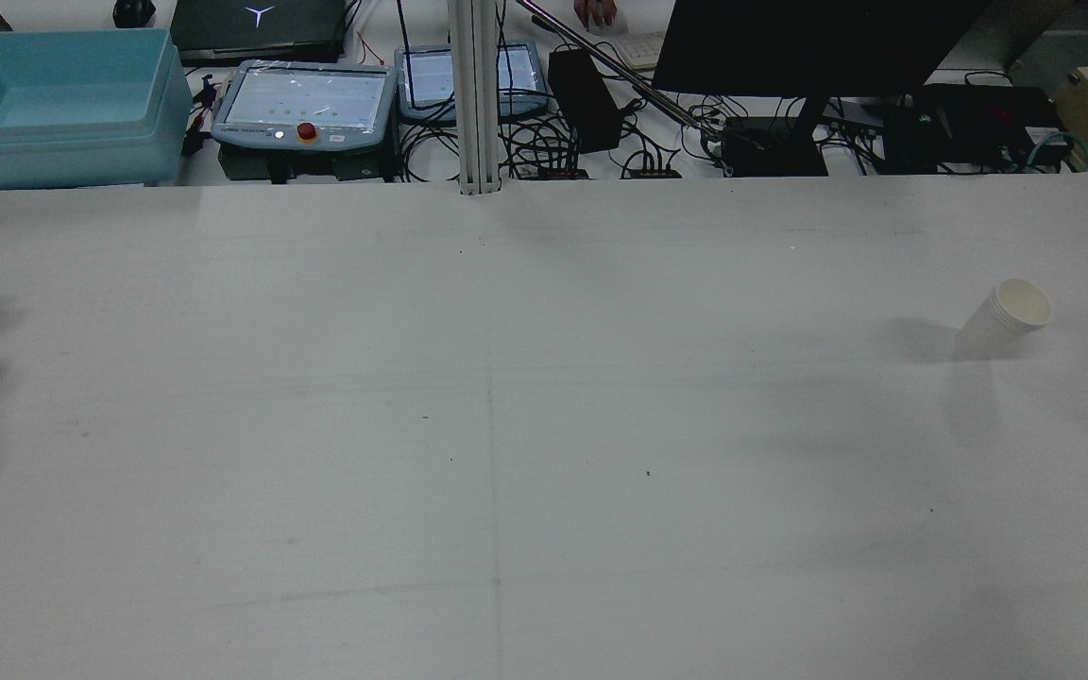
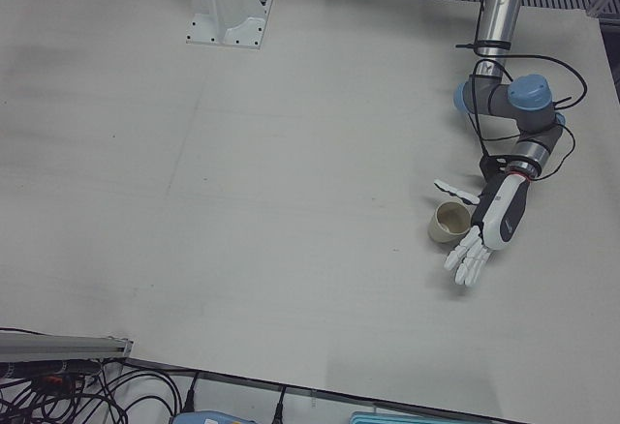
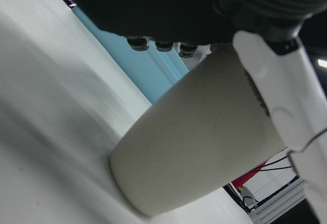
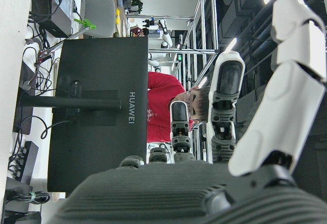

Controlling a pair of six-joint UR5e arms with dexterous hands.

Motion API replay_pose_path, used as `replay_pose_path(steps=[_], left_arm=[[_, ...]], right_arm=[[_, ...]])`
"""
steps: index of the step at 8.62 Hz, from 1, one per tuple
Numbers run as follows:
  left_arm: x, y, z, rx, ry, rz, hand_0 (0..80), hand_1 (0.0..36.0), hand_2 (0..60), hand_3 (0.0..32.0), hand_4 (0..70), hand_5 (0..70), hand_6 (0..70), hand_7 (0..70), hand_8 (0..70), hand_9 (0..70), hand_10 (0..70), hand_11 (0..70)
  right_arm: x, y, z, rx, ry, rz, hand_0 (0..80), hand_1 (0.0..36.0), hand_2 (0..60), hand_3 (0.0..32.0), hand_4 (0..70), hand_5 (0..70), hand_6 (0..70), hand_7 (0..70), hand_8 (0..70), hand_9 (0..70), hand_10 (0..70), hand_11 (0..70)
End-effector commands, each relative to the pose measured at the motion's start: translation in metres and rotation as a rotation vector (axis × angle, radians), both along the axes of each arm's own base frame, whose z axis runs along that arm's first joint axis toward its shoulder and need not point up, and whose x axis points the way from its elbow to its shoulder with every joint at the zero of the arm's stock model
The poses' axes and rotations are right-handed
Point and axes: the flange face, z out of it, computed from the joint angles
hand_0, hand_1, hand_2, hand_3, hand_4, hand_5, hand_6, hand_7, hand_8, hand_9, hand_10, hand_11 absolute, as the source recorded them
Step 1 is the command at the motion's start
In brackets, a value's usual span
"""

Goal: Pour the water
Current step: 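Close the left hand fingers around the white cup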

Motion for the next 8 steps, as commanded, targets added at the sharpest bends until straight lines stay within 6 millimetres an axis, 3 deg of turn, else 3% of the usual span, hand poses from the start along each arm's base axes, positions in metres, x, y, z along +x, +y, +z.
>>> replay_pose_path(steps=[1, 2, 3, 4, 5, 6, 7, 8], left_arm=[[0.0128, -0.0222, -0.0165, -0.01, -0.002, -0.004, 48.6, 7.3, 0.0, 0.0, 36.8, 11.5, 0.0, 8.0, 0.9, 0.1, 1.2, 2.7], [0.0153, -0.0276, -0.0219, -0.015, 0.002, -0.008, 49.5, 7.0, 0.0, 0.0, 54.0, 25.5, 0.6, 9.7, 1.6, 0.8, 1.7, 2.9], [0.0142, -0.028, -0.0217, -0.02, 0.01, -0.018, 50.9, 6.4, 0.0, 0.0, 70.0, 50.8, 4.1, 13.2, 2.7, 3.2, 2.3, 3.5], [0.0129, -0.0274, -0.0211, -0.021, 0.012, -0.019, 53.1, 7.0, 0.0, 0.0, 70.0, 70.0, 8.1, 15.9, 4.8, 6.0, 3.4, 4.7], [0.0124, -0.0266, -0.0203, -0.022, 0.013, -0.019, 57.2, 16.0, 22.3, 0.0, 70.0, 70.0, 10.9, 17.7, 7.1, 8.8, 5.2, 7.8], [0.0124, -0.0265, -0.0201, -0.024, 0.013, -0.019, 55.2, 24.0, 60.0, 0.0, 70.0, 70.0, 11.2, 18.8, 7.5, 9.7, 6.1, 9.5], [0.0116, -0.0252, -0.0184, -0.042, 0.036, -0.011, 53.2, 29.2, 60.0, 0.0, 70.0, 70.0, 11.3, 19.8, 7.6, 10.3, 7.1, 10.9], [0.0108, -0.0242, -0.0173, -0.061, 0.073, -0.002, 53.2, 29.2, 60.0, 0.0, 70.0, 70.0, 11.3, 19.8, 7.6, 10.3, 7.1, 10.9]], right_arm=[[0.001, -0.0009, -0.0022, 0.006, -0.003, 0.003, 48.5, 12.5, 20.9, 0.0, 52.1, 35.3, 15.4, 29.5, 2.0, 4.5, 0.0, 0.0], [0.001, -0.0009, -0.0022, 0.006, -0.003, 0.003, 48.5, 12.5, 20.9, 0.0, 52.1, 35.5, 15.1, 29.1, 2.0, 4.4, 0.0, 0.0], [0.0016, -0.0006, -0.0014, 0.004, -0.002, 0.004, 48.5, 12.6, 21.0, 0.0, 52.0, 35.4, 14.9, 28.9, 1.9, 4.3, 0.0, 0.0], [0.0012, -0.0026, -0.0015, 0.006, -0.003, 0.004, 48.5, 12.6, 21.1, 0.0, 52.0, 35.5, 14.8, 28.5, 1.9, 4.3, 0.0, 0.0], [0.0001, -0.0049, -0.003, 0.009, -0.003, 0.003, 48.4, 12.7, 21.5, 0.0, 51.9, 35.5, 14.6, 28.4, 1.9, 4.2, 0.0, 0.0], [0.0, -0.0057, -0.0036, 0.01, -0.004, 0.003, 48.4, 12.7, 21.6, 0.0, 52.6, 35.5, 14.9, 28.8, 1.9, 4.3, 0.0, 0.0], [-0.0002, -0.0064, -0.0036, 0.012, -0.004, 0.003, 48.6, 12.7, 21.8, 0.0, 54.0, 36.0, 15.3, 29.3, 2.0, 4.4, 0.0, 0.0], [0.0022, -0.0068, -0.0069, 0.019, -0.006, 0.01, 48.6, 12.7, 22.1, 0.0, 54.8, 36.0, 15.7, 29.6, 2.1, 4.5, 0.0, 0.0]])
